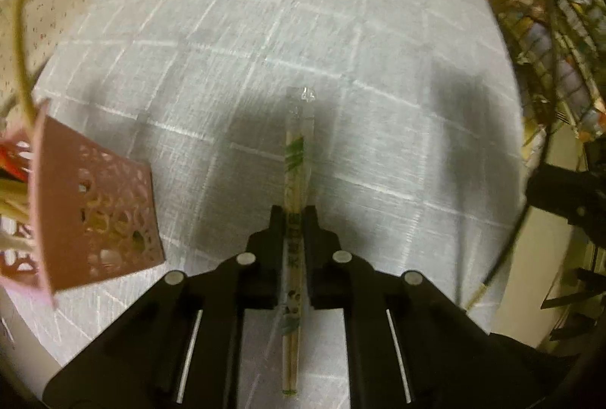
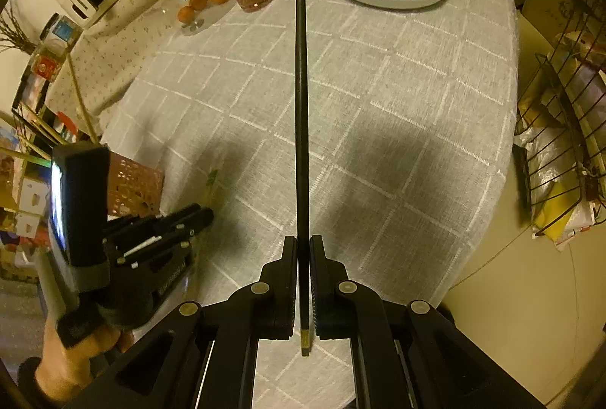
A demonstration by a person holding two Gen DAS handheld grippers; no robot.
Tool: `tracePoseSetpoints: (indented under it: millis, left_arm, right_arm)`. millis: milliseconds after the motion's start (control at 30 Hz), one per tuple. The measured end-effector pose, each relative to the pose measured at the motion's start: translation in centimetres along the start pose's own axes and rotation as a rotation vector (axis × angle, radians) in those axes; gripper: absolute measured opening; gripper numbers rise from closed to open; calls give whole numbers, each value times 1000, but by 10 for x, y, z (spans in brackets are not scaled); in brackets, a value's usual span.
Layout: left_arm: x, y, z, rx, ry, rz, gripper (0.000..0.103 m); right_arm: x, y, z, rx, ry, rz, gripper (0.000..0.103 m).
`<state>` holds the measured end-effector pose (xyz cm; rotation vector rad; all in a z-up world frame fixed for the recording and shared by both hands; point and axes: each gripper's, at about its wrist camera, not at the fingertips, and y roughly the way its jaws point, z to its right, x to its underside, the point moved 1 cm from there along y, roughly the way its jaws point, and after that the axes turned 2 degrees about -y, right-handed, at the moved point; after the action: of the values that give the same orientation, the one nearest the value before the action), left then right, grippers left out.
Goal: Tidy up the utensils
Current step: 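Lift and carry both chopsticks over the pink holder with both grippers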
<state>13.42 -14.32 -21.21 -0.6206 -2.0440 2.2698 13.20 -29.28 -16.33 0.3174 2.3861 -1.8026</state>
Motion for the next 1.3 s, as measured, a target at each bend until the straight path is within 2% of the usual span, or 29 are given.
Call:
tracePoseSetpoints:
  millis: [133, 233, 500, 600, 733, 867, 1067, 1300]
  left_arm:
    - [9, -37, 4, 52, 40, 87, 11]
    - [17, -67, -2, 63, 72, 168, 11]
    - [26, -137, -26, 156, 89, 385, 11]
    - [31, -171, -38, 193, 92, 505, 11]
    - [33, -207, -62, 225, 54, 666, 11]
    - [31, -218, -90, 219, -8, 777, 11]
    - [22, -204, -121, 193, -94, 920, 11]
    - [7, -179, -123, 79, -123, 963, 11]
  right_arm:
    - [4, -15, -8, 0, -8, 42, 6]
    - [6, -28, -14, -2, -23, 79, 6]
    - [16, -73, -38, 8, -73, 238, 6]
    - [15, -89, -51, 15, -107, 300, 6]
    - [10, -101, -66, 22, -150, 342, 6]
    - [8, -104, -81, 11, -184, 354, 6]
    - [3, -100, -103, -5, -224, 352, 6]
    - [2, -89, -120, -12, -247, 328, 6]
